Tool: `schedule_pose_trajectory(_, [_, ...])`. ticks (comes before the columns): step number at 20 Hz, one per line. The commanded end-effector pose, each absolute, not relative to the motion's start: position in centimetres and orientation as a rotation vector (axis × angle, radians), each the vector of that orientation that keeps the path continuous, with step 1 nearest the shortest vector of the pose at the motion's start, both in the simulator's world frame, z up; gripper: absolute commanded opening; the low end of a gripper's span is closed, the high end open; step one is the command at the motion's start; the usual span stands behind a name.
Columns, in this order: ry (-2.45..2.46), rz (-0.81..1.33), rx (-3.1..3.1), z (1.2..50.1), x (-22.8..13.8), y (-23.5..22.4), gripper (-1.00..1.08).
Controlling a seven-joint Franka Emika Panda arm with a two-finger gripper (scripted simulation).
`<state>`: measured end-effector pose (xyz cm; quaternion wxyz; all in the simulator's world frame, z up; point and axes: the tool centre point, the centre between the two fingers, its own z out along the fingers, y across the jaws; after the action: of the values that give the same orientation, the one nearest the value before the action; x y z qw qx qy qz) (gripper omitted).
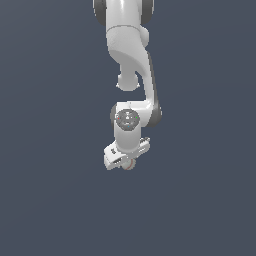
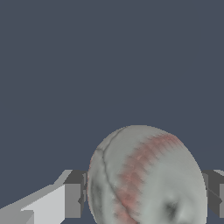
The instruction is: Pick up the object and move it to a goal position.
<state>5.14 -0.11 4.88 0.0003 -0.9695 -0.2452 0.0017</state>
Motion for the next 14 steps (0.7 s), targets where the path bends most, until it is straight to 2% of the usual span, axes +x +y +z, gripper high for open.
schedule_pose_trajectory(1, [-0.771, 0.001, -3.046, 5.5, 5.2, 0.2, -1.00])
schedule_pose_trajectory(7, [-0.772, 0.001, -3.046, 8.3, 4.8, 1.8, -1.00])
schedule_pose_trajectory(14, [-0.772, 0.002, -3.046, 14.5, 4.0, 5.4, -1.00])
